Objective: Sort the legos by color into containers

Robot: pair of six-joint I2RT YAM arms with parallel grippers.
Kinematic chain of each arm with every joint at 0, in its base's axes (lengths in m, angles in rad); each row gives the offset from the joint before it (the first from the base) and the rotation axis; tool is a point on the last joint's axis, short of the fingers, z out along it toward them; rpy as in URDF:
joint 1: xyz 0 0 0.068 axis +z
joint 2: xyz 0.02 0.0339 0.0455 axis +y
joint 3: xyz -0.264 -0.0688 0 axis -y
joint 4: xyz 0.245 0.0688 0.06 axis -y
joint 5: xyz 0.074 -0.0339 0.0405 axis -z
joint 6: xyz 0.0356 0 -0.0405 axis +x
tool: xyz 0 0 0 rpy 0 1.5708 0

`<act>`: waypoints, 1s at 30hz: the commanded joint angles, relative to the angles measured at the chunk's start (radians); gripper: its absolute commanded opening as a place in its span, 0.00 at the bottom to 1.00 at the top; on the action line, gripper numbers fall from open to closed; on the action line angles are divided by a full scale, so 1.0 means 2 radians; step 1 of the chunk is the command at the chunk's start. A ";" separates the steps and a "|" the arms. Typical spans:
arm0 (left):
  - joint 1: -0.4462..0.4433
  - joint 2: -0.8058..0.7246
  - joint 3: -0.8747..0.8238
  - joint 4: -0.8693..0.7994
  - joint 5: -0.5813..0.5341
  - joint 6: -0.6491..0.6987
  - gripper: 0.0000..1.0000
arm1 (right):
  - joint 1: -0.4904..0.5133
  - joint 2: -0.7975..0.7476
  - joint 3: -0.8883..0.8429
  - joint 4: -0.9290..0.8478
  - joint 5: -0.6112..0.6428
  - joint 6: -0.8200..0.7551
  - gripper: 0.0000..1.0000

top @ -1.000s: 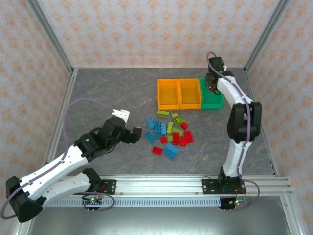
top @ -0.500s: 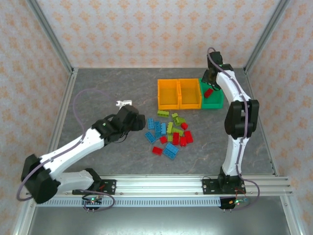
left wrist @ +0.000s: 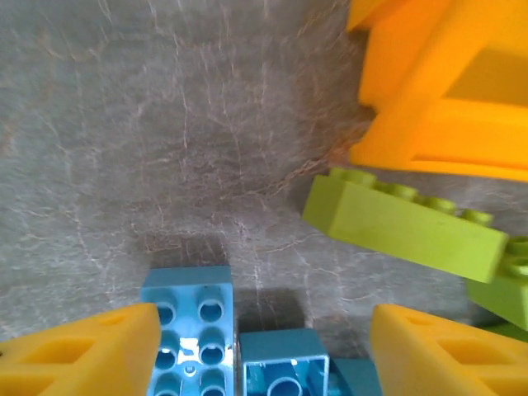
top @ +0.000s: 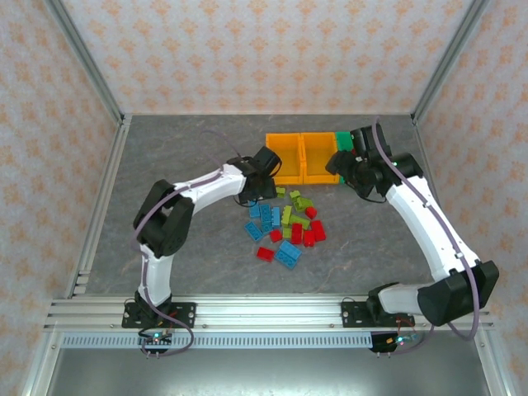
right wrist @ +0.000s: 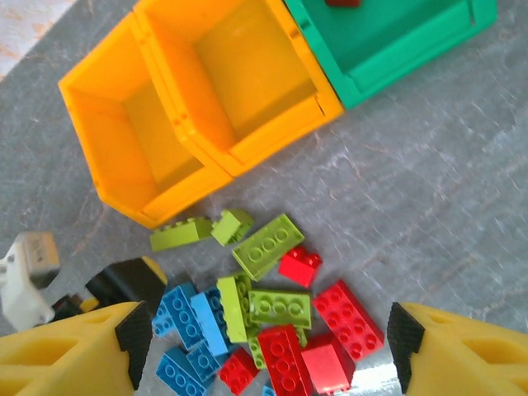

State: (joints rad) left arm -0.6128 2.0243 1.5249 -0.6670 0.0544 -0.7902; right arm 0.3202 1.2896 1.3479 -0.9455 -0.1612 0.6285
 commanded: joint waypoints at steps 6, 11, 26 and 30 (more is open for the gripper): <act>0.002 -0.010 0.002 -0.071 -0.022 -0.031 0.64 | 0.000 -0.027 -0.014 -0.030 0.006 0.018 0.78; 0.009 -0.009 -0.018 -0.066 -0.006 -0.032 0.60 | 0.000 -0.017 -0.002 -0.033 0.000 0.010 0.78; 0.018 -0.020 -0.004 -0.083 -0.005 -0.010 0.22 | 0.002 -0.008 0.018 -0.039 -0.020 0.003 0.80; 0.012 -0.054 0.057 -0.092 0.010 0.010 0.17 | 0.003 -0.011 0.020 -0.035 -0.020 0.007 0.80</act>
State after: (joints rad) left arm -0.5873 2.0144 1.5360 -0.8158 0.0719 -0.8066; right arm 0.3202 1.2839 1.3544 -0.9997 -0.2031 0.6495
